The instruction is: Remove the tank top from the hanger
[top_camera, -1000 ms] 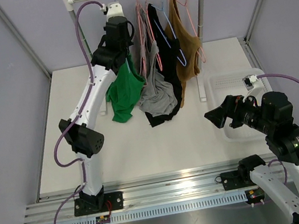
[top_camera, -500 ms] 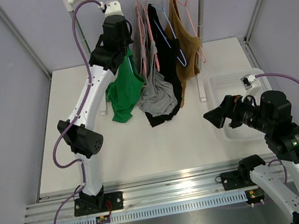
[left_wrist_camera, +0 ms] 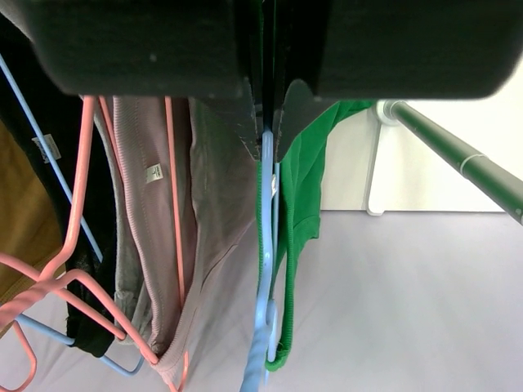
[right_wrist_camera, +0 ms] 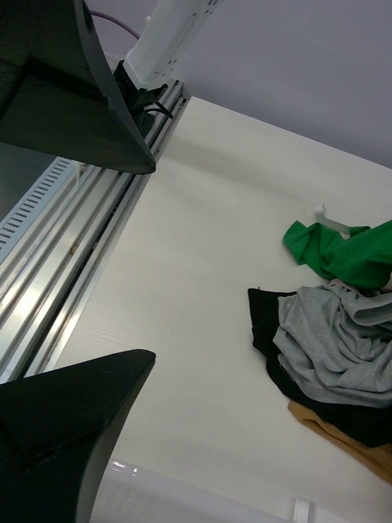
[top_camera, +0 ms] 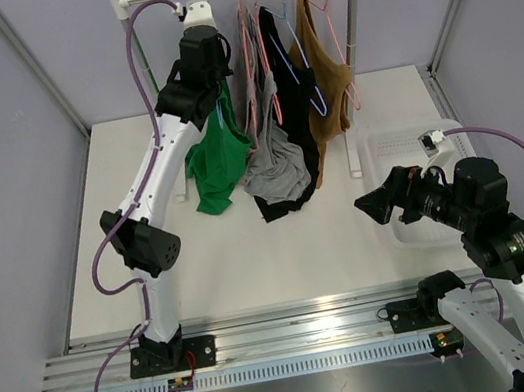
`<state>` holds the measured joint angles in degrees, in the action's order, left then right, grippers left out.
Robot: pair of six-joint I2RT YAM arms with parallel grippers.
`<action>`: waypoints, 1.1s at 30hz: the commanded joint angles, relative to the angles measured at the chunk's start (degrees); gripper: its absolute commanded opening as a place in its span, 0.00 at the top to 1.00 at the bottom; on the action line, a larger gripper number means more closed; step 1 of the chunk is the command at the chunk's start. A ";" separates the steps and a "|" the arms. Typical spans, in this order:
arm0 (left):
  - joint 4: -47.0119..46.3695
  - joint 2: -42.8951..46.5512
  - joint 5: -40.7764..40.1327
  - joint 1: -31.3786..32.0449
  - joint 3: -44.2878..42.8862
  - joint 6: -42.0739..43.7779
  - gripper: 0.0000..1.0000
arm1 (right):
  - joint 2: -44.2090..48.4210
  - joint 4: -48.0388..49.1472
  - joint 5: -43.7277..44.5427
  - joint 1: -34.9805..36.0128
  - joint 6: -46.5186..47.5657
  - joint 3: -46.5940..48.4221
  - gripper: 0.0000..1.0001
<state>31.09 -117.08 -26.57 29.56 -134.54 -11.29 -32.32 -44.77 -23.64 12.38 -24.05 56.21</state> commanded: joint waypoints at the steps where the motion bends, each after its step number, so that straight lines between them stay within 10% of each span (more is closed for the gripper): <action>1: -3.14 3.87 0.11 -0.12 -2.74 0.83 1.00 | -0.55 2.41 -1.50 0.28 -0.20 -0.31 0.04; 16: -0.07 12.75 -0.07 -0.73 -4.51 3.47 1.00 | -1.08 4.08 -2.11 0.36 -1.00 0.22 0.05; 33: 12.06 36.99 16.53 -0.65 14.80 -2.50 1.00 | -3.54 8.46 -4.66 0.27 0.24 4.52 0.04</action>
<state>43.55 -87.88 -17.78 29.02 -124.70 -11.00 -34.85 -41.85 -24.77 12.38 -24.18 57.87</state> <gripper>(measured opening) 0.024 0.958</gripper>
